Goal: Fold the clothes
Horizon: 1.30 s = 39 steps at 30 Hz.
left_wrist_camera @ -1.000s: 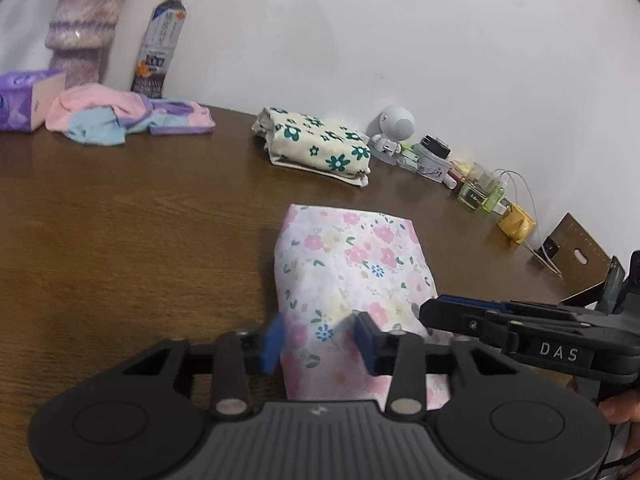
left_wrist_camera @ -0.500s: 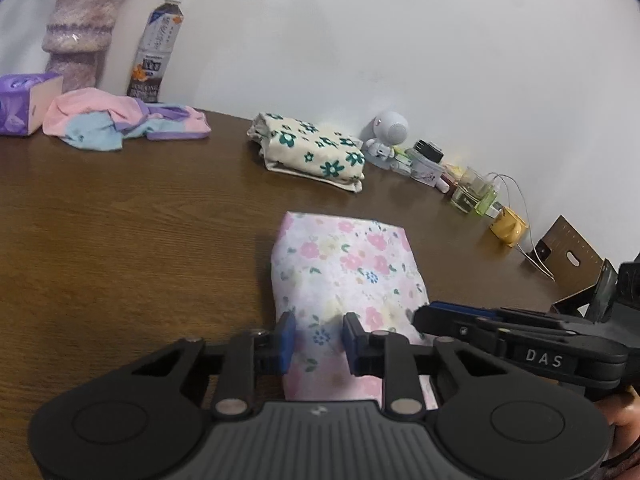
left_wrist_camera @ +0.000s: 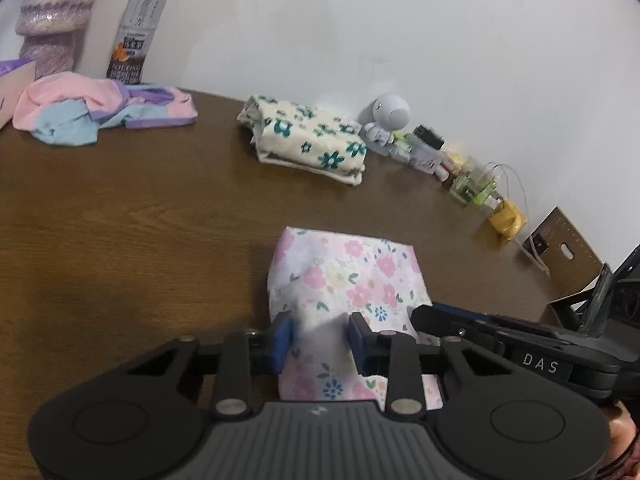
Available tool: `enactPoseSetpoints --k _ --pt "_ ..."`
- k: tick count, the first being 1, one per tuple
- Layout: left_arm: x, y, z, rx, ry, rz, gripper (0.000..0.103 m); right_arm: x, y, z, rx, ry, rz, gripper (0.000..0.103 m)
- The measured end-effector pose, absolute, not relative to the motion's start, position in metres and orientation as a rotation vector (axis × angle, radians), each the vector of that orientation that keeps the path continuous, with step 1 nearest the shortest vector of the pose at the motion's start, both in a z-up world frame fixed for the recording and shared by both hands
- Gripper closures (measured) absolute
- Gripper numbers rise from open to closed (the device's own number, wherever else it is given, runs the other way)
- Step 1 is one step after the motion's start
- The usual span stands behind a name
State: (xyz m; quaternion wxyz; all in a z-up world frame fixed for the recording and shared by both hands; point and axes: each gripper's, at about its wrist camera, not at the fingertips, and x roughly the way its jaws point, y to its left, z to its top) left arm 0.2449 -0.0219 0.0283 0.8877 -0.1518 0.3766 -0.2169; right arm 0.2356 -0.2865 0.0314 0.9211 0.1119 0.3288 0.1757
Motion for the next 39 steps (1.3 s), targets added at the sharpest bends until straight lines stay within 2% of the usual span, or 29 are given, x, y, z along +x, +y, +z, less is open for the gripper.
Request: enactPoseSetpoints --k 2,3,4,6,8,10,12,14,15,17,18,19,20,21,24,25,27,29,30,31,32,33,34,35,36,39 --pt "0.253 -0.02 0.036 -0.327 0.765 -0.44 0.06 0.24 -0.297 0.035 0.28 0.658 0.349 0.074" --pt "0.257 -0.019 0.04 -0.333 0.756 -0.435 0.049 0.245 -0.301 0.037 0.297 0.652 0.338 0.074" --pt "0.263 -0.021 0.04 -0.328 0.758 -0.424 0.047 0.25 -0.304 0.039 0.314 0.648 0.326 0.074" --pt "0.276 -0.026 0.041 -0.316 0.763 -0.401 0.047 0.264 -0.306 0.038 0.344 0.655 0.318 0.075" --pt "0.288 -0.029 0.033 -0.316 0.796 -0.385 0.05 0.276 -0.305 0.032 0.351 0.681 0.307 0.079" --pt "0.292 -0.028 0.023 -0.327 0.828 -0.386 0.07 0.281 -0.304 0.023 0.359 0.718 0.306 0.082" --pt "0.293 -0.022 0.018 -0.375 0.835 -0.402 0.068 0.281 -0.31 0.018 0.406 0.718 0.32 0.08" --pt "0.295 -0.019 0.021 -0.387 0.817 -0.403 0.057 0.281 -0.321 0.019 0.467 0.697 0.322 0.078" --pt "0.297 -0.018 0.023 -0.387 0.81 -0.407 0.047 0.283 -0.325 0.02 0.49 0.688 0.318 0.078" --pt "0.304 -0.022 0.022 -0.383 0.813 -0.403 0.046 0.288 -0.328 0.019 0.501 0.687 0.311 0.078" --pt "0.308 -0.024 0.02 -0.382 0.822 -0.404 0.049 0.291 -0.326 0.017 0.502 0.699 0.309 0.078" --pt "0.31 -0.026 0.017 -0.381 0.826 -0.404 0.057 0.295 -0.323 0.014 0.5 0.713 0.31 0.081" --pt "0.313 -0.028 0.014 -0.38 0.831 -0.403 0.066 0.299 -0.32 0.01 0.497 0.726 0.311 0.084" --pt "0.314 -0.029 0.011 -0.385 0.837 -0.404 0.08 0.3 -0.319 0.008 0.5 0.735 0.312 0.086" --pt "0.312 -0.023 0.011 -0.422 0.823 -0.407 0.077 0.3 -0.322 0.006 0.532 0.727 0.321 0.085" --pt "0.311 -0.021 0.014 -0.432 0.813 -0.405 0.068 0.298 -0.325 0.008 0.549 0.712 0.324 0.084" --pt "0.313 -0.021 0.015 -0.423 0.802 -0.391 0.06 0.294 -0.329 0.015 0.565 0.682 0.322 0.084" --pt "0.315 -0.022 0.016 -0.415 0.791 -0.378 0.067 0.297 -0.325 0.014 0.55 0.695 0.323 0.084" --pt "0.317 -0.023 0.014 -0.418 0.798 -0.381 0.082 0.299 -0.322 0.013 0.542 0.704 0.324 0.086" --pt "0.319 -0.023 0.011 -0.43 0.81 -0.387 0.084 0.299 -0.322 0.012 0.544 0.709 0.322 0.087" --pt "0.319 -0.022 0.009 -0.447 0.817 -0.389 0.083 0.298 -0.322 0.011 0.549 0.713 0.319 0.087" --pt "0.316 -0.02 0.011 -0.45 0.812 -0.386 0.077 0.298 -0.322 0.009 0.554 0.717 0.316 0.087" --pt "0.313 -0.017 0.013 -0.452 0.808 -0.383 0.061 0.297 -0.322 0.008 0.559 0.721 0.313 0.085" --pt "0.31 -0.015 0.015 -0.454 0.803 -0.38 0.054 0.293 -0.323 0.011 0.561 0.71 0.317 0.084" --pt "0.305 -0.013 0.018 -0.448 0.784 -0.384 0.051 0.287 -0.325 0.015 0.562 0.694 0.323 0.081" --pt "0.296 -0.011 0.02 -0.442 0.79 -0.4 0.052 0.271 -0.324 0.023 0.547 0.686 0.343 0.076"
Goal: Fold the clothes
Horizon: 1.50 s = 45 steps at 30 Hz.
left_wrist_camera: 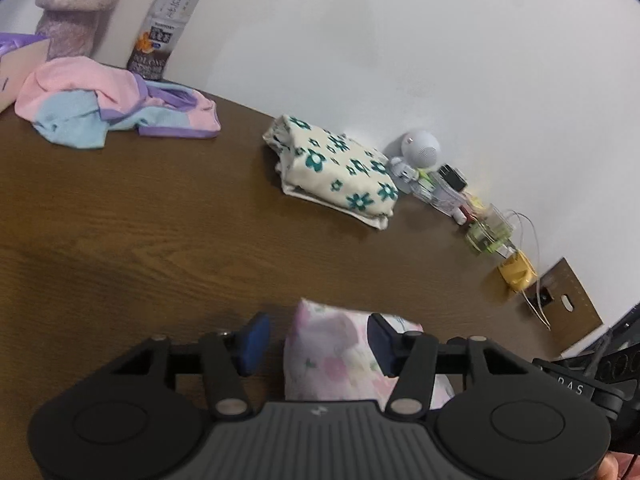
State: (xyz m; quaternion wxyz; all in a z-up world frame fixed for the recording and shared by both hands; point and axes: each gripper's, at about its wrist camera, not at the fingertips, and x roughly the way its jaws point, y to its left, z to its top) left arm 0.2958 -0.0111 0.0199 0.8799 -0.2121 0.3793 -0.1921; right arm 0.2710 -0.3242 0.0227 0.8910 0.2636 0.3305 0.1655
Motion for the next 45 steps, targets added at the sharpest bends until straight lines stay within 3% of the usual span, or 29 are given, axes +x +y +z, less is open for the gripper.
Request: enactPoseSetpoints --k 2,3,5,7,8,11,13,14,17,18,19,20,22,23,24,26,27,28,30,32,33,35,36,37,39,41,42,43,45 --pt "0.296 -0.015 0.014 -0.434 0.812 -0.395 0.064 0.27 -0.319 0.02 0.531 0.714 0.348 0.077" --pt "0.295 -0.015 0.012 -0.449 0.819 -0.398 0.081 0.271 -0.316 0.016 0.522 0.732 0.345 0.083" --pt "0.293 -0.015 0.008 -0.481 0.833 -0.406 0.079 0.272 -0.314 0.012 0.528 0.751 0.345 0.086" --pt "0.284 -0.009 0.012 -0.504 0.821 -0.4 0.049 0.264 -0.316 0.015 0.537 0.739 0.352 0.078" --pt "0.278 -0.006 0.014 -0.518 0.82 -0.398 0.044 0.26 -0.318 0.017 0.541 0.732 0.355 0.074" --pt "0.266 -0.005 0.011 -0.525 0.832 -0.389 0.045 0.247 -0.315 0.018 0.516 0.736 0.355 0.07" --pt "0.267 -0.008 0.005 -0.533 0.844 -0.402 0.078 0.244 -0.312 0.015 0.51 0.75 0.352 0.089" --pt "0.268 -0.009 0.002 -0.553 0.862 -0.412 0.078 0.244 -0.31 0.014 0.512 0.754 0.353 0.089" --pt "0.261 -0.002 0.003 -0.593 0.844 -0.391 0.068 0.241 -0.31 0.015 0.524 0.752 0.357 0.083" --pt "0.258 0.002 0.005 -0.6 0.835 -0.381 0.051 0.238 -0.313 0.018 0.531 0.74 0.356 0.074" --pt "0.254 0.005 0.007 -0.606 0.827 -0.372 0.046 0.234 -0.316 0.021 0.533 0.727 0.35 0.07" --pt "0.251 0.006 0.007 -0.596 0.813 -0.365 0.048 0.232 -0.317 0.022 0.531 0.725 0.345 0.07" --pt "0.25 0.004 0.004 -0.598 0.823 -0.381 0.082 0.23 -0.318 0.022 0.526 0.728 0.335 0.075" --pt "0.252 0.002 0.001 -0.614 0.836 -0.403 0.084 0.232 -0.317 0.019 0.53 0.743 0.335 0.084" --pt "0.253 0.001 -0.001 -0.615 0.838 -0.4 0.083 0.235 -0.315 0.015 0.538 0.76 0.341 0.091" --pt "0.249 0.002 0.002 -0.627 0.836 -0.386 0.075 0.234 -0.315 0.012 0.553 0.772 0.336 0.089" --pt "0.245 0.003 0.004 -0.621 0.837 -0.382 0.051 0.231 -0.316 0.013 0.559 0.77 0.336 0.083" --pt "0.241 0.004 0.007 -0.615 0.837 -0.377 0.038 0.227 -0.317 0.016 0.56 0.762 0.337 0.07" --pt "0.233 0.003 0.008 -0.591 0.825 -0.374 0.044 0.221 -0.315 0.02 0.539 0.758 0.337 0.066" --pt "0.231 0.001 0.005 -0.585 0.828 -0.384 0.075 0.215 -0.313 0.022 0.515 0.756 0.335 0.071" --pt "0.232 0.0 0.002 -0.591 0.839 -0.394 0.082 0.216 -0.311 0.02 0.521 0.769 0.337 0.091" --pt "0.229 0.0 0.004 -0.593 0.829 -0.388 0.082 0.217 -0.309 0.015 0.536 0.789 0.342 0.093" --pt "0.226 0.002 0.006 -0.595 0.825 -0.387 0.071 0.215 -0.309 0.015 0.537 0.788 0.343 0.089" --pt "0.221 0.004 0.008 -0.596 0.825 -0.381 0.051 0.211 -0.31 0.017 0.54 0.784 0.338 0.076" --pt "0.212 0.01 0.012 -0.583 0.797 -0.366 0.044 0.201 -0.314 0.023 0.538 0.77 0.322 0.056" --pt "0.207 0.011 0.011 -0.582 0.8 -0.361 0.049 0.192 -0.312 0.027 0.513 0.764 0.318 0.057" --pt "0.208 0.011 0.007 -0.597 0.814 -0.368 0.075 0.19 -0.31 0.027 0.505 0.768 0.319 0.067" --pt "0.21 0.01 0.003 -0.611 0.829 -0.375 0.092 0.191 -0.309 0.025 0.51 0.779 0.325 0.092" --pt "0.209 0.011 -0.001 -0.632 0.835 -0.382 0.088 0.192 -0.307 0.019 0.525 0.799 0.329 0.094"
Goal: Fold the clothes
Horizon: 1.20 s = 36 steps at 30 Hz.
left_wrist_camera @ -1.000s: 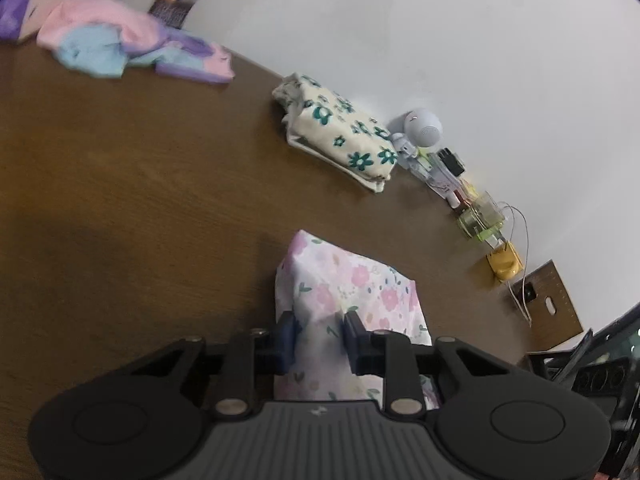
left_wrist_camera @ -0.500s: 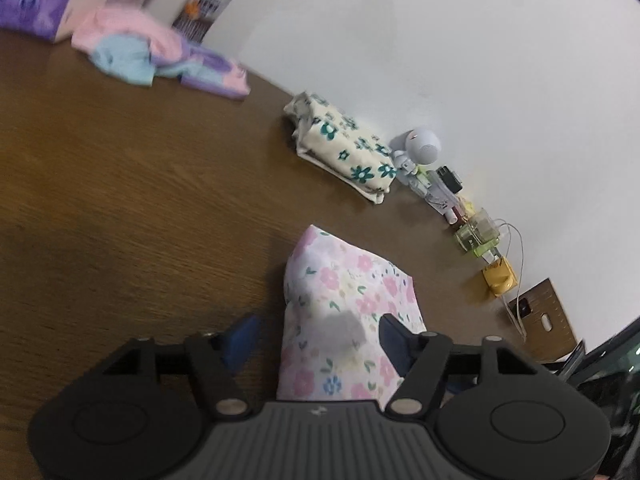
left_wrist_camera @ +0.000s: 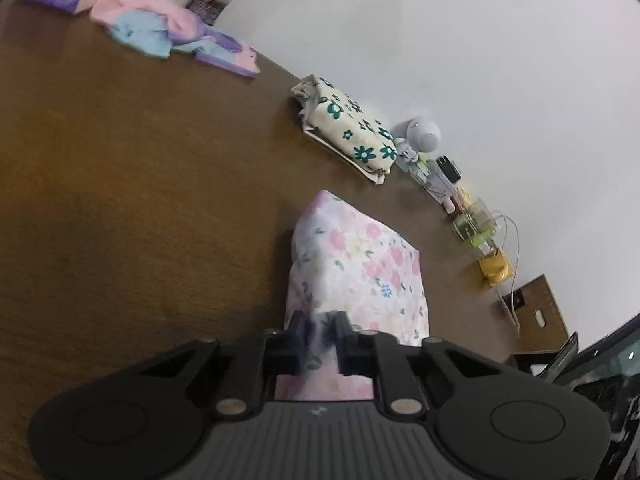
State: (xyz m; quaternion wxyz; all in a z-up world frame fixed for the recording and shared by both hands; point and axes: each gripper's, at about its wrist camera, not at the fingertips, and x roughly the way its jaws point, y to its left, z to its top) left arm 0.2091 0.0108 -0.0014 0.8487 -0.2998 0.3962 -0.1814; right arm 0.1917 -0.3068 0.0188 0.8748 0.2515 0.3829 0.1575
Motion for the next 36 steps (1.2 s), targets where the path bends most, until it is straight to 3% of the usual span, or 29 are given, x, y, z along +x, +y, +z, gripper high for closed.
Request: enactPoseSetpoints --k 2,3,4,5,6,7,8,9,11,12,13,14,15,17,18,19,21,22,23,24,25,26,27,29,30,31,32,35,36 --pt "0.201 0.014 0.005 -0.619 0.815 -0.376 0.066 0.187 -0.31 0.019 0.536 0.794 0.326 0.086" --pt "0.197 0.013 0.008 -0.593 0.805 -0.372 0.042 0.183 -0.311 0.021 0.536 0.784 0.323 0.066" --pt "0.193 0.013 0.01 -0.567 0.795 -0.367 0.042 0.179 -0.313 0.023 0.533 0.772 0.321 0.052" --pt "0.189 0.013 0.013 -0.541 0.785 -0.363 0.046 0.177 -0.312 0.022 0.523 0.773 0.32 0.053" --pt "0.188 0.01 0.012 -0.523 0.794 -0.364 0.056 0.177 -0.31 0.022 0.512 0.778 0.319 0.054" --pt "0.189 0.009 0.008 -0.53 0.81 -0.376 0.077 0.176 -0.307 0.021 0.5 0.782 0.317 0.07" --pt "0.191 0.007 0.004 -0.538 0.827 -0.389 0.09 0.176 -0.305 0.019 0.501 0.792 0.321 0.083" --pt "0.19 0.006 0.003 -0.544 0.83 -0.39 0.093 0.177 -0.303 0.016 0.504 0.803 0.326 0.091" --pt "0.187 0.007 0.003 -0.552 0.823 -0.394 0.09 0.175 -0.302 0.014 0.509 0.81 0.333 0.09" --pt "0.184 0.008 0.006 -0.545 0.817 -0.389 0.076 0.172 -0.305 0.016 0.521 0.802 0.334 0.086" --pt "0.181 0.008 0.008 -0.537 0.81 -0.385 0.051 0.169 -0.308 0.019 0.528 0.792 0.337 0.073" --pt "0.178 0.009 0.01 -0.53 0.804 -0.38 0.044 0.165 -0.31 0.022 0.525 0.78 0.339 0.065" --pt "0.175 0.01 0.012 -0.522 0.798 -0.376 0.045 0.162 -0.31 0.024 0.512 0.773 0.34 0.062" --pt "0.177 0.005 0.009 -0.515 0.818 -0.379 0.055 0.163 -0.305 0.023 0.482 0.79 0.346 0.069" --pt "0.178 0.002 0.006 -0.52 0.83 -0.39 0.086 0.165 -0.303 0.02 0.483 0.808 0.35 0.088" --pt "0.179 0.0 0.004 -0.525 0.841 -0.4 0.091 0.167 -0.301 0.015 0.489 0.824 0.356 0.091" --pt "0.174 0.001 0.006 -0.523 0.832 -0.403 0.084 0.166 -0.302 0.015 0.499 0.823 0.356 0.087" --pt "0.172 0.003 0.008 -0.521 0.824 -0.394 0.065 0.164 -0.305 0.016 0.508 0.817 0.358 0.072" --pt "0.171 0.004 0.011 -0.518 0.816 -0.385 0.054 0.162 -0.309 0.018 0.516 0.806 0.353 0.063" --pt "0.17 0.006 0.013 -0.516 0.808 -0.377 0.052 0.16 -0.312 0.02 0.515 0.789 0.344 0.061" --pt "0.171 0.004 0.014 -0.503 0.804 -0.382 0.078 0.161 -0.313 0.022 0.502 0.782 0.337 0.074" --pt "0.171 0.002 0.015 -0.49 0.8 -0.388 0.092 0.163 -0.311 0.021 0.495 0.792 0.349 0.083" --pt "0.175 0.001 0.017 -0.487 0.809 -0.392 0.096 0.166 -0.31 0.02 0.489 0.805 0.366 0.089" --pt "0.184 -0.001 0.02 -0.484 0.828 -0.401 0.088 0.175 -0.31 0.024 0.471 0.807 0.386 0.087" --pt "0.188 -0.002 0.022 -0.482 0.837 -0.405 0.069 0.18 -0.311 0.026 0.461 0.806 0.395 0.079" --pt "0.195 -0.003 0.029 -0.467 0.823 -0.399 0.044 0.188 -0.315 0.029 0.465 0.792 0.387 0.065" --pt "0.203 -0.007 0.035 -0.437 0.798 -0.396 0.037 0.199 -0.318 0.032 0.47 0.777 0.373 0.061" --pt "0.232 -0.018 0.043 -0.396 0.791 -0.361 0.036 0.234 -0.323 0.038 0.477 0.753 0.338 0.062" --pt "0.243 -0.021 0.041 -0.401 0.804 -0.353 0.038 0.245 -0.322 0.036 0.48 0.764 0.334 0.07"
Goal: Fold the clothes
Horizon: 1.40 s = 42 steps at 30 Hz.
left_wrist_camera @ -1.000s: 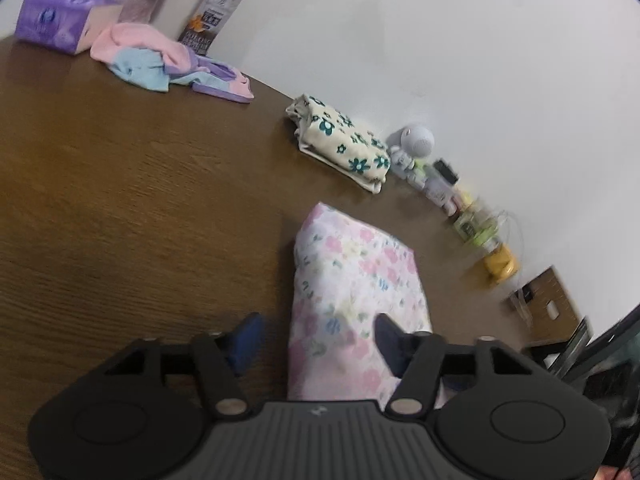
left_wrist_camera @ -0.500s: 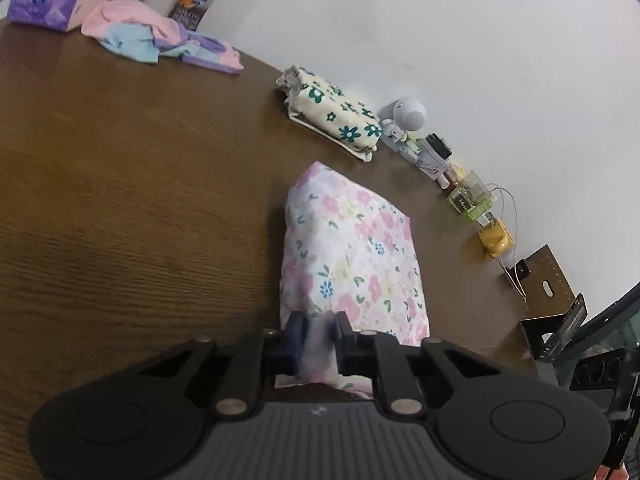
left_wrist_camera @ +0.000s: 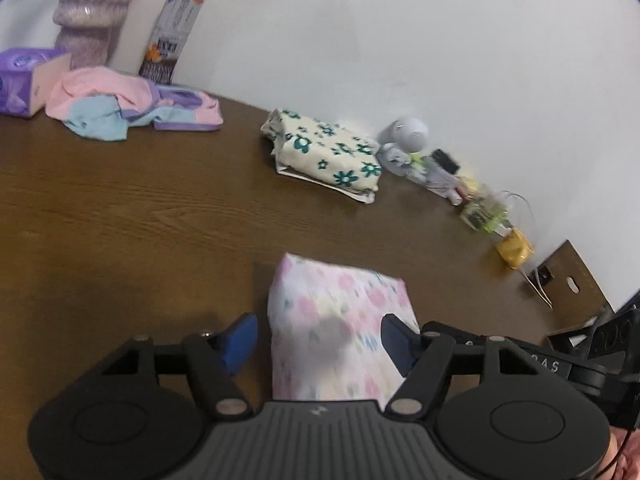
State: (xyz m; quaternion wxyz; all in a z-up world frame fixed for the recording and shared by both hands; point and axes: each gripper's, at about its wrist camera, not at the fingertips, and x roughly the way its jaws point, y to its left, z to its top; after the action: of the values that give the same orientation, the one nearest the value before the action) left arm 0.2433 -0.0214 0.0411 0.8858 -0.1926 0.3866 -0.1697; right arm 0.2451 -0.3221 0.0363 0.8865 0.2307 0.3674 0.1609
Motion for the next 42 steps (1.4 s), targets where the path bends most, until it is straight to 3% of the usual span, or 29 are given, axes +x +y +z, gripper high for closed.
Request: enactPoseSetpoints --k 1,2,3,4,6,7,8,9,10,11,12,14,15,16,32,35,37,42 --pt "0.252 -0.024 0.037 -0.4 0.817 -0.344 0.044 0.253 -0.321 0.034 0.481 0.777 0.339 0.086" --pt "0.257 -0.025 0.032 -0.405 0.83 -0.332 0.056 0.26 -0.32 0.031 0.482 0.789 0.345 0.09" --pt "0.262 -0.025 0.028 -0.41 0.843 -0.319 0.09 0.266 -0.318 0.028 0.483 0.802 0.351 0.092" --pt "0.263 -0.023 0.025 -0.436 0.842 -0.328 0.091 0.27 -0.317 0.027 0.481 0.8 0.361 0.092" --pt "0.265 -0.019 0.024 -0.476 0.827 -0.336 0.082 0.272 -0.319 0.03 0.477 0.769 0.372 0.091" --pt "0.266 -0.018 0.024 -0.488 0.815 -0.332 0.06 0.275 -0.321 0.031 0.484 0.755 0.367 0.08" --pt "0.269 -0.018 0.024 -0.482 0.809 -0.317 0.048 0.279 -0.322 0.031 0.491 0.751 0.36 0.072" --pt "0.272 -0.018 0.023 -0.476 0.803 -0.3 0.052 0.285 -0.321 0.029 0.486 0.759 0.355 0.072" --pt "0.274 -0.02 0.023 -0.451 0.797 -0.306 0.085 0.29 -0.319 0.025 0.477 0.776 0.352 0.089" --pt "0.277 -0.022 0.02 -0.449 0.815 -0.324 0.092 0.291 -0.319 0.024 0.477 0.783 0.36 0.09" --pt "0.278 -0.02 0.019 -0.472 0.828 -0.334 0.086 0.292 -0.318 0.022 0.479 0.788 0.371 0.09" --pt "0.274 -0.014 0.022 -0.485 0.828 -0.335 0.058 0.292 -0.323 0.023 0.49 0.781 0.385 0.078" --pt "0.268 -0.01 0.026 -0.483 0.815 -0.343 0.041 0.291 -0.328 0.025 0.499 0.764 0.386 0.063" --pt "0.262 -0.007 0.03 -0.48 0.801 -0.352 0.041 0.291 -0.333 0.029 0.504 0.743 0.388 0.06" --pt "0.169 -0.015 0.026 -0.244 0.954 -0.568 0.044 0.333 -0.304 0.03 0.339 0.767 0.583 0.063" --pt "0.164 -0.025 0.023 -0.19 0.936 -0.525 0.049 0.334 -0.298 0.032 0.297 0.768 0.609 0.065" --pt "0.165 -0.027 0.024 -0.171 0.91 -0.478 0.058 0.332 -0.295 0.031 0.268 0.785 0.599 0.077" --pt "0.177 -0.018 0.023 -0.125 0.876 -0.389 0.064 0.312 -0.303 0.03 0.27 0.788 0.596 0.08"
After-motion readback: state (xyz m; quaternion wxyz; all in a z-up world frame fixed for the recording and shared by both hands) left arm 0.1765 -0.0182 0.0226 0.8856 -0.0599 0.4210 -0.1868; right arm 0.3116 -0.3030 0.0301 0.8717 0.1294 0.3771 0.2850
